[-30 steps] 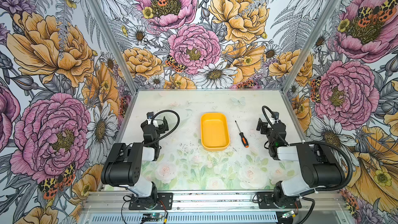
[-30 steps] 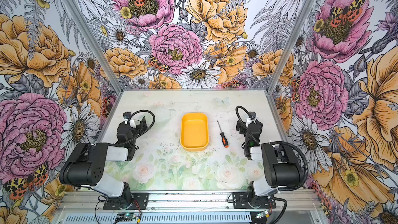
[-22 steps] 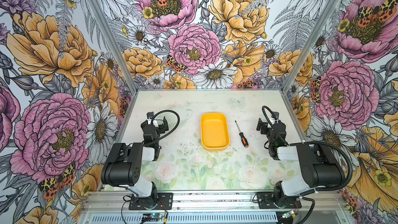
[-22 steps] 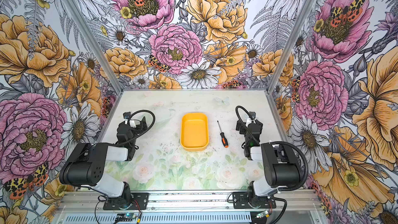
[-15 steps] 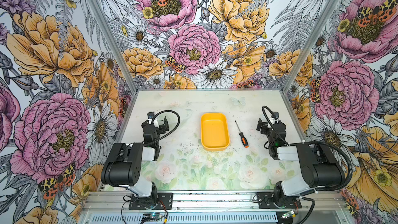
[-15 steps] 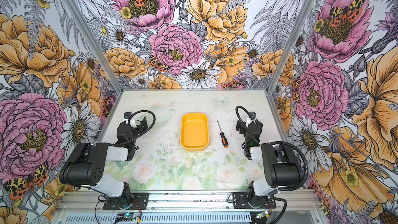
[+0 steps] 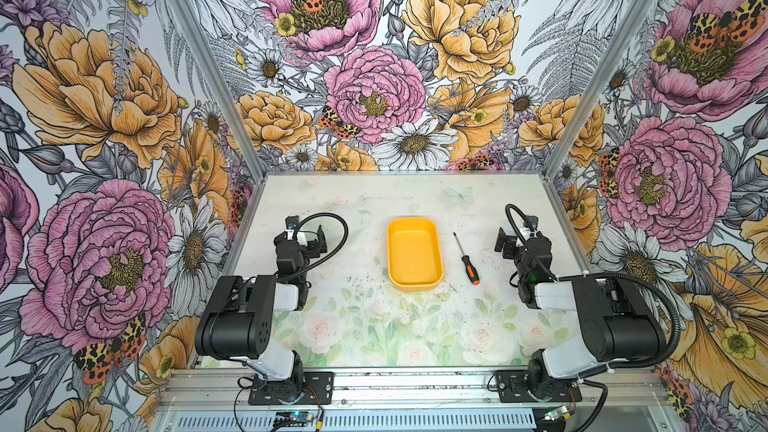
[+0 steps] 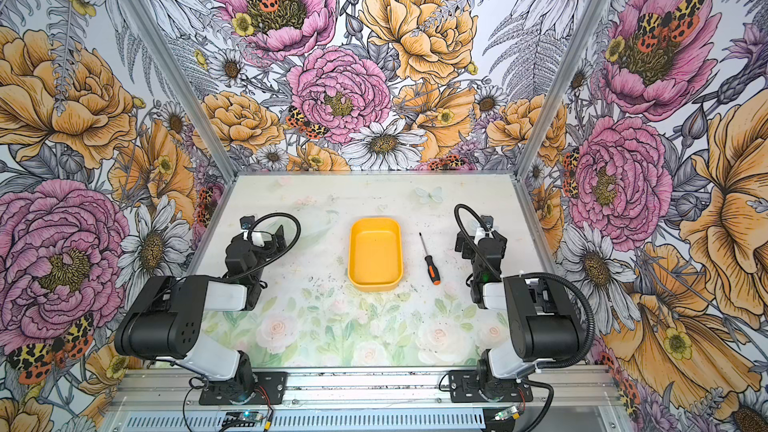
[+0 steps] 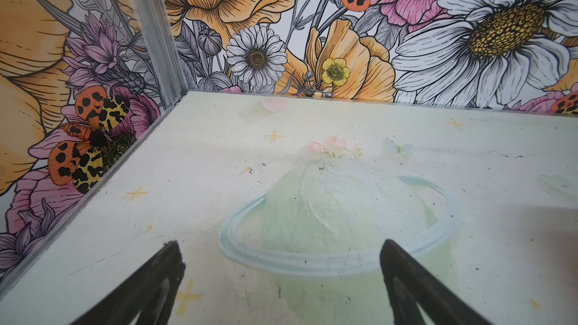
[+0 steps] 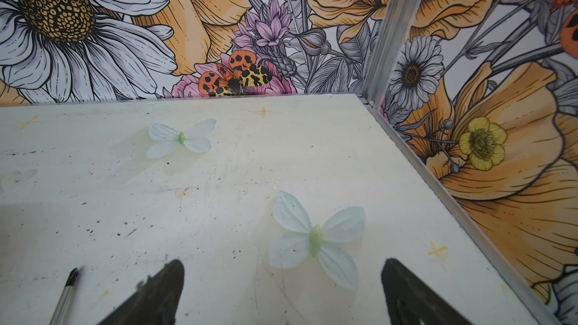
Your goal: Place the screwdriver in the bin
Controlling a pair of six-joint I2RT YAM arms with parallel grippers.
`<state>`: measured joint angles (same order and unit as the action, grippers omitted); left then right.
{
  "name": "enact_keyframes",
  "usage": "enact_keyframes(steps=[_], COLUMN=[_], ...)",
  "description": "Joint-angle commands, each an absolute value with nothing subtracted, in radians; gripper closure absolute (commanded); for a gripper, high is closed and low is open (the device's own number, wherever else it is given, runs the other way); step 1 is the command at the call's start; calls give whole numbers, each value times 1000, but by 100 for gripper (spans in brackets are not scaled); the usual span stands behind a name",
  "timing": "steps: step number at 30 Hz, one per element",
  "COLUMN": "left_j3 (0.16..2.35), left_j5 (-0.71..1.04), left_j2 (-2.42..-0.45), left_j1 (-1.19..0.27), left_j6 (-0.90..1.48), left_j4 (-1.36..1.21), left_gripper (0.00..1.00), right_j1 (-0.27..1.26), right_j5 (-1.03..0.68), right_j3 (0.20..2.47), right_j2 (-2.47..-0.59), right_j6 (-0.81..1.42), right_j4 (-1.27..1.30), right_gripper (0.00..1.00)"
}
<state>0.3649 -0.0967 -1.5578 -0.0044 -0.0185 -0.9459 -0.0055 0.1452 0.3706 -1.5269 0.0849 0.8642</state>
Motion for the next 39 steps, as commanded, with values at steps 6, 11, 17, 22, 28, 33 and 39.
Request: enact_keyframes(steps=[6, 11, 17, 22, 28, 33, 39], left_j3=[372, 373, 390, 455, 508, 549, 641], left_j5=[-141, -137, -93, -54, 46, 94, 128], left_j2=[-1551, -1552, -1501, -1347, -1204, -1250, -1392], left_j1=[-17, -14, 2, -19, -62, -142, -247], left_j6=[-24, -21, -12, -53, 22, 123, 146], left_j4=[-952, -950, -879, -640, -523, -506, -475], left_gripper=[1, 1, 1, 1, 1, 1, 1], right_j1=[1, 0, -2, 4, 22, 88, 135], right_j5=[154, 155, 109, 73, -223, -342, -290], right_j3=[387, 387, 430, 496, 687, 696, 661], right_j2=[-1534, -1534, -1447, -1275, -1208, -1260, -1328], right_j6=[74, 75, 64, 88, 182, 235, 303], right_j4=[874, 874, 729, 486, 21, -96, -106], right_gripper=[0, 1, 1, 4, 6, 7, 13])
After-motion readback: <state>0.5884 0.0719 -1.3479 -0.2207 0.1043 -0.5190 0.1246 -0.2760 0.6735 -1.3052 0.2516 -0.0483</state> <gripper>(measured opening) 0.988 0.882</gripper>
